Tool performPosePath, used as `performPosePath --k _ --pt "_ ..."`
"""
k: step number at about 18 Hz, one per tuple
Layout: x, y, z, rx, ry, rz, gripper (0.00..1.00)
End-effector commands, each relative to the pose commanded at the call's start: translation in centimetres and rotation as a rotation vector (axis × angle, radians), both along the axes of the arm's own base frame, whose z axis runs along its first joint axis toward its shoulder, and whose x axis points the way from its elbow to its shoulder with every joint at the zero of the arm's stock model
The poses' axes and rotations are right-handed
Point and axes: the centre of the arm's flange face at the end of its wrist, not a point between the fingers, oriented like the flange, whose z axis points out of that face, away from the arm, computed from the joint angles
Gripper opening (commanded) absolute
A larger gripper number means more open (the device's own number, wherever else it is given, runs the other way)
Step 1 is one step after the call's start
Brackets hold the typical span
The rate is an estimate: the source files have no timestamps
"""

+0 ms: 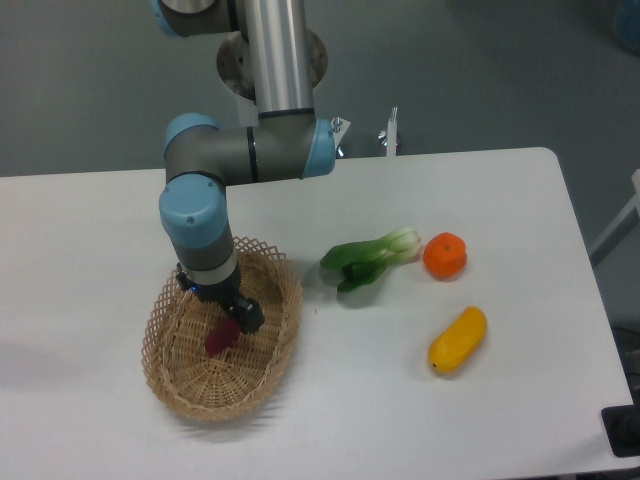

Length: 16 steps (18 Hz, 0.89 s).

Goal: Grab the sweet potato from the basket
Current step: 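Lower the gripper into the basket and close it on the sweet potato, then lift the sweet potato out of the basket toward the yellow pepper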

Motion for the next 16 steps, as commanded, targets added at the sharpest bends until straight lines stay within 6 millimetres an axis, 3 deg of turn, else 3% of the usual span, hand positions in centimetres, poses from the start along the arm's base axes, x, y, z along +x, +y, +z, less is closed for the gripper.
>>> performPosePath --k 3,5,7,13,16 --pt "-0.1 0.2 0.2 0.003 0.003 -0.009 0.46" --pt "-0.2 0.3 0.6 0.009 0.006 -0.012 0.3" --pt "-0.3 0.3 0.8 0.013 0.009 -0.011 0.21" --pt "-1.2 0.7 2.4 0.039 0.027 -0.004 0.17" --pt "-3.0 0.8 5.6 0.075 0.052 -0.01 0.17"
